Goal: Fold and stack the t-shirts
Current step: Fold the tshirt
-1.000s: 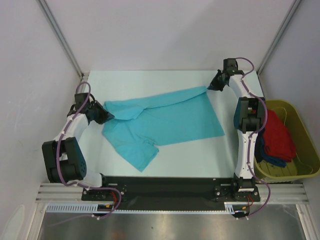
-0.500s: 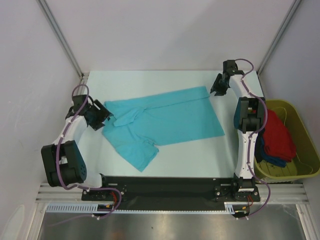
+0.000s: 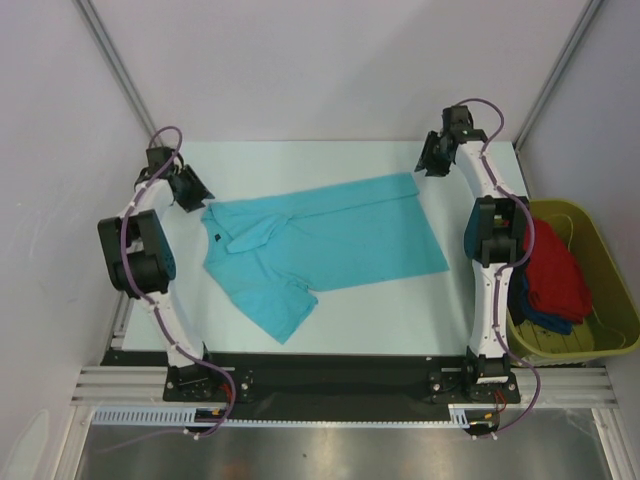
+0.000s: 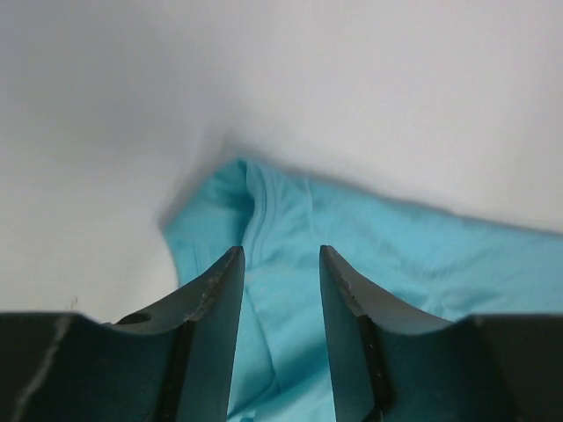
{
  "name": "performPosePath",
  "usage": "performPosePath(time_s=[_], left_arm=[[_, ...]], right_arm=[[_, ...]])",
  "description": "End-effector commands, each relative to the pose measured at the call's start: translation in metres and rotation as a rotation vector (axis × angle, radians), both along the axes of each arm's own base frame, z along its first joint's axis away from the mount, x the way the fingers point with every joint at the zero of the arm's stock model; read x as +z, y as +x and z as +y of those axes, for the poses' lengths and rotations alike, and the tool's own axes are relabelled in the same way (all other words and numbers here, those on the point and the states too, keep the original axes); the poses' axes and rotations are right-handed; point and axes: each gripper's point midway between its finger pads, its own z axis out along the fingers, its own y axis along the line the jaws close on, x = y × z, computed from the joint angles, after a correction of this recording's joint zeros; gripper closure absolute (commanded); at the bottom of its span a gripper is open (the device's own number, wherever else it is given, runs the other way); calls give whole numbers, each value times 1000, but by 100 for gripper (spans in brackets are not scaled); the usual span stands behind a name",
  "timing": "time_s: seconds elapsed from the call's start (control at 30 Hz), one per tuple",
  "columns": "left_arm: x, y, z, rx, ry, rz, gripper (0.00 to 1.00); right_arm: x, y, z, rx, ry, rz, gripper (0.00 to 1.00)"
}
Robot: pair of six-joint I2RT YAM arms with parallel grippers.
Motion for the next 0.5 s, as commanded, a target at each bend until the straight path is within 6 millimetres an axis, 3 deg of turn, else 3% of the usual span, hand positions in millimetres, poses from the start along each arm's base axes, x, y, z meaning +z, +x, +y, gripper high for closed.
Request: performPosePath(time_s=[0.0, 0.13, 0.23, 0.47], left_arm=[[11, 30, 15, -25, 17, -39, 56], [6, 47, 19, -10, 6, -33, 56], [1, 48, 20, -2, 5, -10, 56], [-18, 43, 14, -8, -30, 22, 57]], right_arm=[[28, -9, 38, 87, 46, -37, 57], [35, -19, 67, 137, 95, -43, 58], [38, -27, 81, 166, 97, -42, 58], [35, -38, 85, 182, 106, -28, 58]])
